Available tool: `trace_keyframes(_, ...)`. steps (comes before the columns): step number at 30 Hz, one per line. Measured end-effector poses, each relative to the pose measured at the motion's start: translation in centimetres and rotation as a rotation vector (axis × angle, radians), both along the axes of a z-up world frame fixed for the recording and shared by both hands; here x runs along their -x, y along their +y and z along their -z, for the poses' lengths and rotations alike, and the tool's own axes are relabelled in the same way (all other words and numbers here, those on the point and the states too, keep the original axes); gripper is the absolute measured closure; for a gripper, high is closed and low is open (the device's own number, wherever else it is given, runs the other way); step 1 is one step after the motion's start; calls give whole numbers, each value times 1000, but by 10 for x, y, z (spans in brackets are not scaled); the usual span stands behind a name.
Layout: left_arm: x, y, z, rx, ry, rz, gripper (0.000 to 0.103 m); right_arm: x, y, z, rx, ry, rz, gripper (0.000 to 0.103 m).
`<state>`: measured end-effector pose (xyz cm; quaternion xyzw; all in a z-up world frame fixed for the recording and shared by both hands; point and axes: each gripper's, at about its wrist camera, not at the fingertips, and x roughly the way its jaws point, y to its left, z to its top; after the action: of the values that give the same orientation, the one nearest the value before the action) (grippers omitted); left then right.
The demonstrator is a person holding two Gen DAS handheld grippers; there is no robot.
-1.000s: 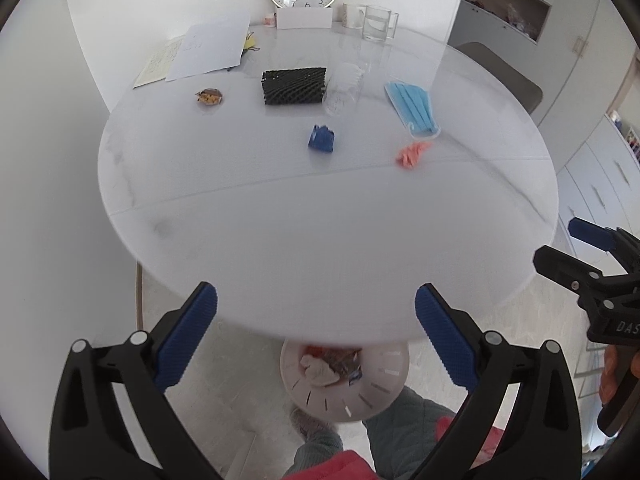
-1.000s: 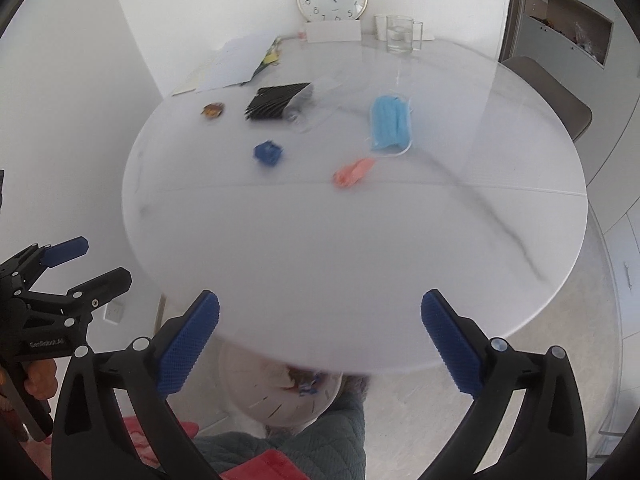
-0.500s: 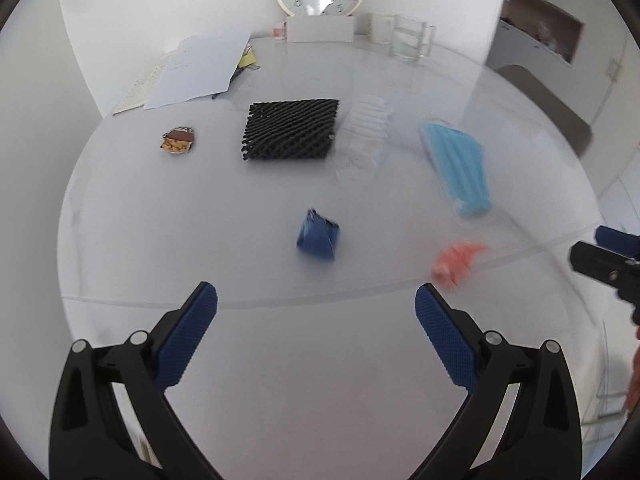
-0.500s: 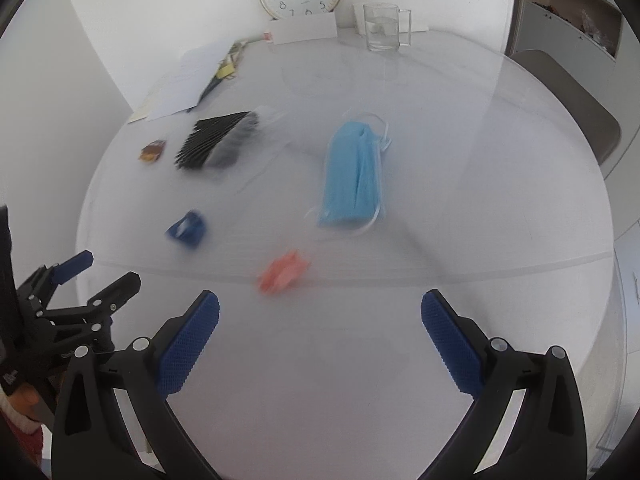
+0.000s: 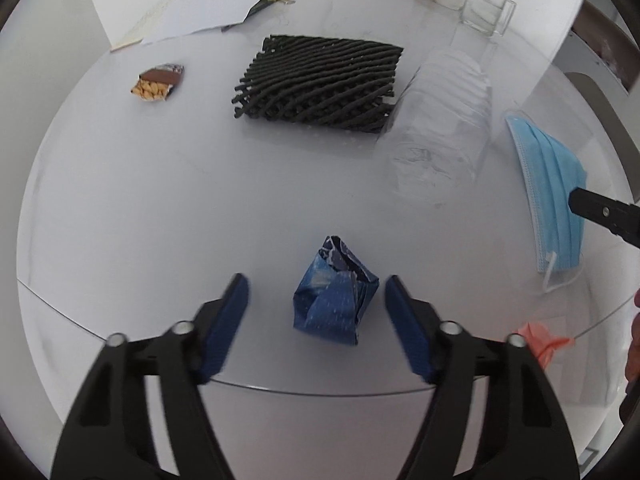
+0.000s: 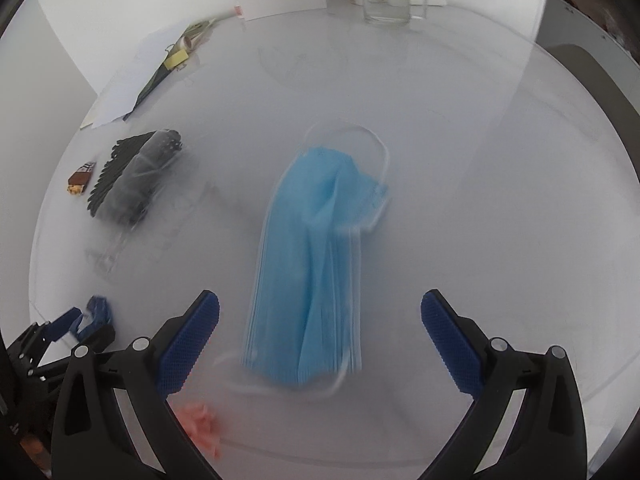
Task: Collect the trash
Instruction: 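Grasp the dark blue crumpled wrapper with the left tool while the right tool grasps the blue face mask, then carry both items over the wastebasket and open both tools to drop them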
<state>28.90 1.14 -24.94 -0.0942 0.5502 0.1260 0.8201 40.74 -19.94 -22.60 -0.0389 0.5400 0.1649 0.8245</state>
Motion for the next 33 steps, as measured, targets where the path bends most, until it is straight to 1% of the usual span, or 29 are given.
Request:
trace_keyframes(1, -1, -1, 0, -16, -3, -3, 48, -3, 3, 1, 5, -3, -8, 3)
trace_keyframes(2, -1, -2, 0, -19, -7, 1, 54, -5, 6, 2, 10, -5, -17, 4)
trace_keyframes(3, -1, -2, -1, -17, -8, 3, 60, -6, 9, 4, 13, -6, -28, 8)
trace_keyframes(4, -1, -2, -1, -16, -8, 6, 64, -10, 12, 6, 15, -3, -38, 10)
trace_keyframes(5, 0, -3, -3, -14, -7, 11, 67, -11, 14, 8, 18, 4, -47, 12)
trace_keyframes(8, 0, -2, -2, -8, 0, 6, 67, -16, 21, 14, 16, 26, -69, 26)
trace_keyframes(10, 1, -1, -4, -2, -1, -1, 68, -16, 23, 16, 7, 36, -77, 47)
trace_keyframes(11, 0, -1, -5, -1, -1, -4, 68, -16, 23, 17, 1, 40, -83, 53)
trace_keyframes(13, 0, 0, -10, -3, -11, -7, 68, -17, 23, 18, -21, 54, -92, 79)
trace_keyframes(14, 1, 0, -13, -3, -15, -9, 68, -18, 23, 18, -33, 61, -93, 82)
trace_keyframes(16, 3, 1, -19, 3, -26, -13, 68, -18, 21, 18, -48, 68, -92, 85)
trace_keyframes(20, 11, 3, -39, 7, -53, -13, 68, -15, 14, 4, -78, 46, -72, 85)
trace_keyframes(23, 22, 1, -53, -3, -65, -5, 68, -5, 10, -16, -88, 9, -60, 85)
trace_keyframes(25, 35, 0, -67, 4, -83, 4, 68, 5, 8, -30, -102, -11, -61, 85)
trace_keyframes(27, 47, 0, -78, 10, -94, 8, 68, 18, 9, -44, -109, -32, -73, 85)
trace_keyframes(28, 55, 1, -83, 15, -98, 13, 68, 31, 11, -56, -112, -53, -88, 85)
trace_keyframes(33, 109, 2, -109, 27, -125, 58, 68, 87, 22, -89, -142, -86, -145, 85)
